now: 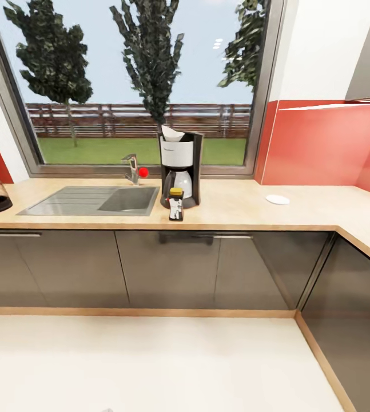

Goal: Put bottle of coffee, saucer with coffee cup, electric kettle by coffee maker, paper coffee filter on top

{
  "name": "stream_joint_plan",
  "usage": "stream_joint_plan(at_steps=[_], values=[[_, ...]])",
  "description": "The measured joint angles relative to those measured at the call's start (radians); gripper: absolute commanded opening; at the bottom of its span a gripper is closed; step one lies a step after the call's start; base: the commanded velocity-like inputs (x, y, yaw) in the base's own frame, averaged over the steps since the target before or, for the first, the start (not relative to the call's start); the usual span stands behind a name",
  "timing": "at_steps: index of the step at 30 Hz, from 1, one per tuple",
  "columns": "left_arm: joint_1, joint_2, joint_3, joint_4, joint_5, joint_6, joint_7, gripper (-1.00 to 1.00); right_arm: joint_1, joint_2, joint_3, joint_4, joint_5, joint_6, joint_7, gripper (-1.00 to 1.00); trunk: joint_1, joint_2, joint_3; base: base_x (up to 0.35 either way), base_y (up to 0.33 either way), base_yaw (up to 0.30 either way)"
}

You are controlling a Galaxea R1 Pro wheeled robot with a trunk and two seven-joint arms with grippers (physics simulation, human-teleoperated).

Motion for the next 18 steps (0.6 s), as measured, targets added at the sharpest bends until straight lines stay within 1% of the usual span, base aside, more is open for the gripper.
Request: stream_joint_plan(at_steps=[11,18], values=[[0.000,0.000,0.000,0.000,0.000,0.000,0.000,1.00,0.000,0.000,0.001,0.000,0.000,0.000,-0.001,1.00,0.000,0.000,0.000,0.000,0.000,-0.008],[0.000,0.000,0.000,0.000,0.000,0.000,0.000,1.00,0.000,0.000,0.000,0.000,0.000,0.000,-0.001,1.00,0.000,0.000,0.000,0.000,0.000,-0.116]])
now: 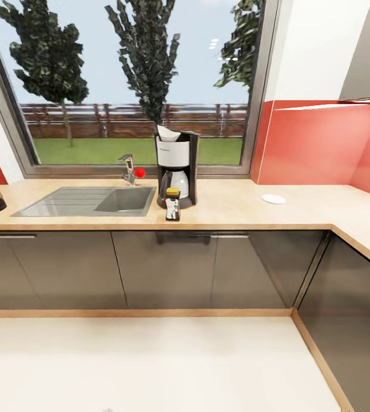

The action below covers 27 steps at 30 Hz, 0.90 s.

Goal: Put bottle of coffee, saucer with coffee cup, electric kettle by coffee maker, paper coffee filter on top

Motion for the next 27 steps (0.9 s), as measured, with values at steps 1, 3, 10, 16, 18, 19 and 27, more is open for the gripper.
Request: stream_joint_plan(at_steps=[1,3,10,16,18,19,27], values=[[0.000,0.000,0.000,0.000,0.000,0.000,0.000,1.00,0.000,0.000,0.000,0.000,0.000,0.000,0.000,1.00,0.000,0.000,0.000,0.000,0.000,-0.153],[0.000,0.000,0.000,0.000,0.000,0.000,0.000,1.00,0.000,0.000,0.000,0.000,0.000,0.000,0.000,1.00,0.000,0.000,0.000,0.000,0.000,-0.154],[0.000,0.000,0.000,0.000,0.000,0.000,0.000,1.00,0.000,0.000,0.000,0.000,0.000,0.000,0.000,1.00,0.000,0.000,0.000,0.000,0.000,-0.101],[0.000,0.000,0.000,0.000,0.000,0.000,0.000,1.00,0.000,0.000,0.001,0.001,0.000,0.000,-0.001,1.00,0.000,0.000,0.000,0.000,0.000,-0.014],[0.000,0.000,0.000,0.000,0.000,0.000,0.000,1.00,0.000,0.000,0.001,0.001,0.000,0.000,-0.001,1.00,0.000,0.000,0.000,0.000,0.000,-0.003],[0.000,0.000,0.000,0.000,0.000,0.000,0.000,1.00,0.000,0.000,0.001,0.001,0.000,0.000,-0.001,1.00,0.000,0.000,0.000,0.000,0.000,-0.002],[0.000,0.000,0.000,0.000,0.000,0.000,0.000,1.00,0.000,0.000,0.001,0.000,0.000,0.000,-0.001,1.00,0.000,0.000,0.000,0.000,0.000,-0.001]])
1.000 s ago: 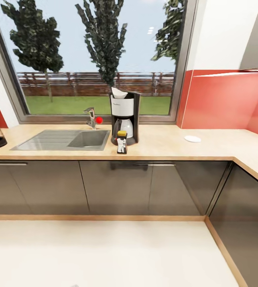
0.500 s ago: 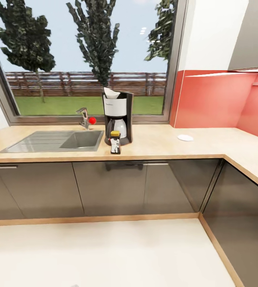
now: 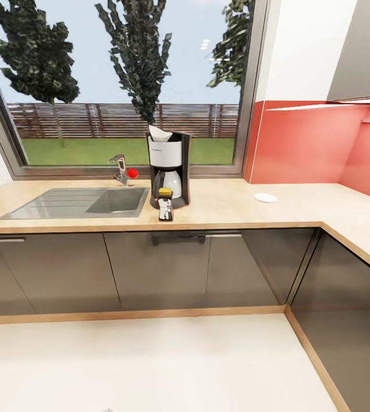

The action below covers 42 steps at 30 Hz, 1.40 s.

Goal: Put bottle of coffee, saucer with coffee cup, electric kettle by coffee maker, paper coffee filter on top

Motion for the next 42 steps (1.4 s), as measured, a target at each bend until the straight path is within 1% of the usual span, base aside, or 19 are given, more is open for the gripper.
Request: stream_joint_plan(at_steps=[16,34,42], values=[[0.000,0.000,0.000,0.000,0.000,0.000,0.000,1.00,0.000,0.000,0.000,0.000,0.000,0.000,0.000,1.00,0.000,0.000,0.000,0.000,0.000,-0.105],[0.000,0.000,0.000,0.000,0.000,0.000,0.000,1.00,0.000,0.000,0.000,0.001,0.000,0.000,0.000,1.00,0.000,0.000,0.000,0.000,0.000,-0.014],[0.000,0.001,0.000,0.000,0.000,0.000,0.000,1.00,0.001,0.000,0.000,0.000,0.000,0.000,0.000,1.00,0.000,0.000,0.000,0.000,0.000,-0.212]])
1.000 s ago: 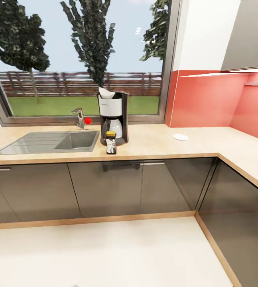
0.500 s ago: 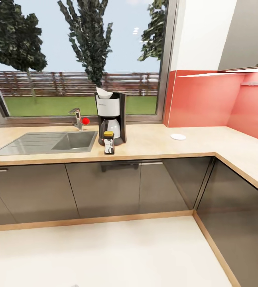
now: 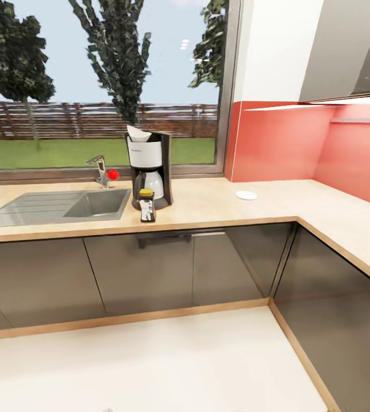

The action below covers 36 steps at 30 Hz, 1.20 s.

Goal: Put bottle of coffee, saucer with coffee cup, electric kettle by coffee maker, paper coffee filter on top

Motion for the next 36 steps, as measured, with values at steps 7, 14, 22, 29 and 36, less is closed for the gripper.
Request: stream_joint_plan(at_steps=[7,14,22,29,36], values=[[0.000,0.001,0.000,0.000,0.000,0.000,0.000,1.00,0.000,0.000,0.000,0.000,0.000,0.000,0.000,1.00,0.000,0.000,0.000,0.000,0.000,-0.205],[0.000,0.001,0.000,0.000,0.000,0.000,0.000,1.00,0.002,0.001,0.000,0.002,0.000,0.001,0.001,1.00,0.000,0.000,0.000,0.000,0.000,-0.026],[0.000,0.002,0.000,0.000,0.000,-0.001,0.000,1.00,0.002,0.003,0.003,-0.007,-0.002,0.002,0.012,1.00,0.000,0.000,0.000,0.000,0.000,-0.002],[0.000,0.001,-0.001,-0.003,0.000,-0.003,-0.003,1.00,-0.005,0.003,-0.003,-0.014,-0.004,-0.001,0.130,1.00,0.000,0.000,0.000,0.000,0.000,0.000],[0.000,0.001,-0.009,-0.204,0.003,0.010,-0.341,1.00,-0.018,-0.062,-0.151,-0.581,-0.007,0.023,0.309,1.00,0.000,0.000,0.000,0.000,0.000,0.000]])
